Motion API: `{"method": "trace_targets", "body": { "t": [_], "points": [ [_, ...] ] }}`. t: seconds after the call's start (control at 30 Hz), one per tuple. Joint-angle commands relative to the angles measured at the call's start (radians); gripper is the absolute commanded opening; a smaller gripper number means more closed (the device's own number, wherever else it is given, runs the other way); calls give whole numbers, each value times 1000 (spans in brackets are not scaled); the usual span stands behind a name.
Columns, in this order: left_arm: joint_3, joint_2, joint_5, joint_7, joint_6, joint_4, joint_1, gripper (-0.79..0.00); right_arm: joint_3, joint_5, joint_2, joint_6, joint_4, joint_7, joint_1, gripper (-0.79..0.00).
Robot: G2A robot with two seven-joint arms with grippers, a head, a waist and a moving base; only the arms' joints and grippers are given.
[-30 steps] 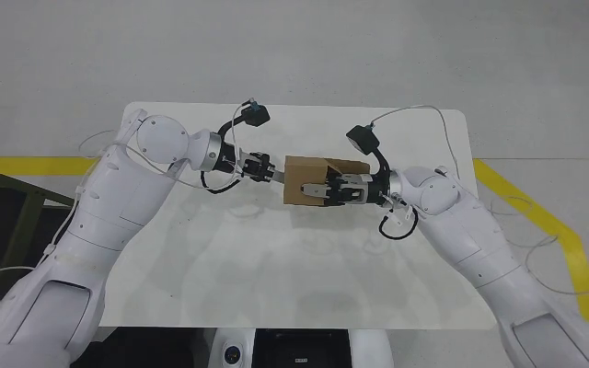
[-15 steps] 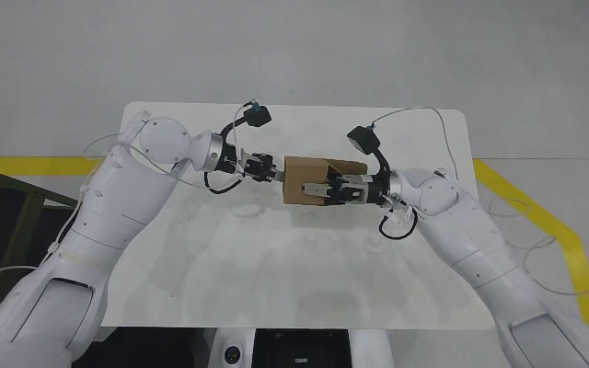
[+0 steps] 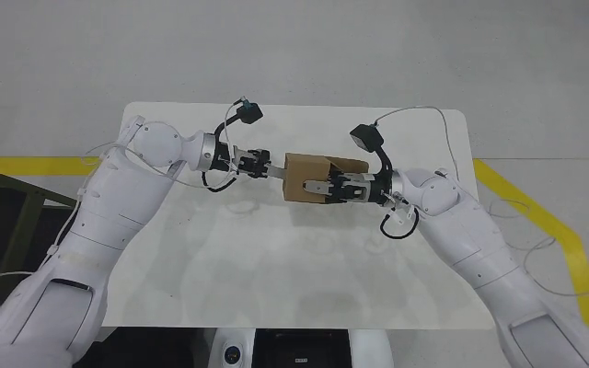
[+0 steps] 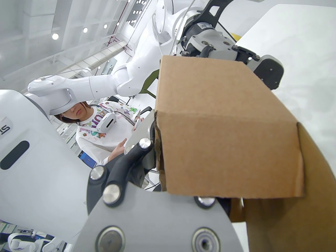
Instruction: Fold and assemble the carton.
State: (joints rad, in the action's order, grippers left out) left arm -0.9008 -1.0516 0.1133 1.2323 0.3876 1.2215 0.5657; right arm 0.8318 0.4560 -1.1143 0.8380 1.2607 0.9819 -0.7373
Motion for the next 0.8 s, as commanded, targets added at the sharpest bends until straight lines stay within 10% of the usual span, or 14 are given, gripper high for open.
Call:
{"method": "trace_targets", "body": {
  "t": [0.0,0.77],
  "points": [
    [-3,-1,11,-12,10,0,2,0,0,3,0,1,2,-1,1,-785],
    [17,-13,16,-15,26,9,-14,0,-6,7,-9,7,-9,-7,16,-785]
  ]
}}
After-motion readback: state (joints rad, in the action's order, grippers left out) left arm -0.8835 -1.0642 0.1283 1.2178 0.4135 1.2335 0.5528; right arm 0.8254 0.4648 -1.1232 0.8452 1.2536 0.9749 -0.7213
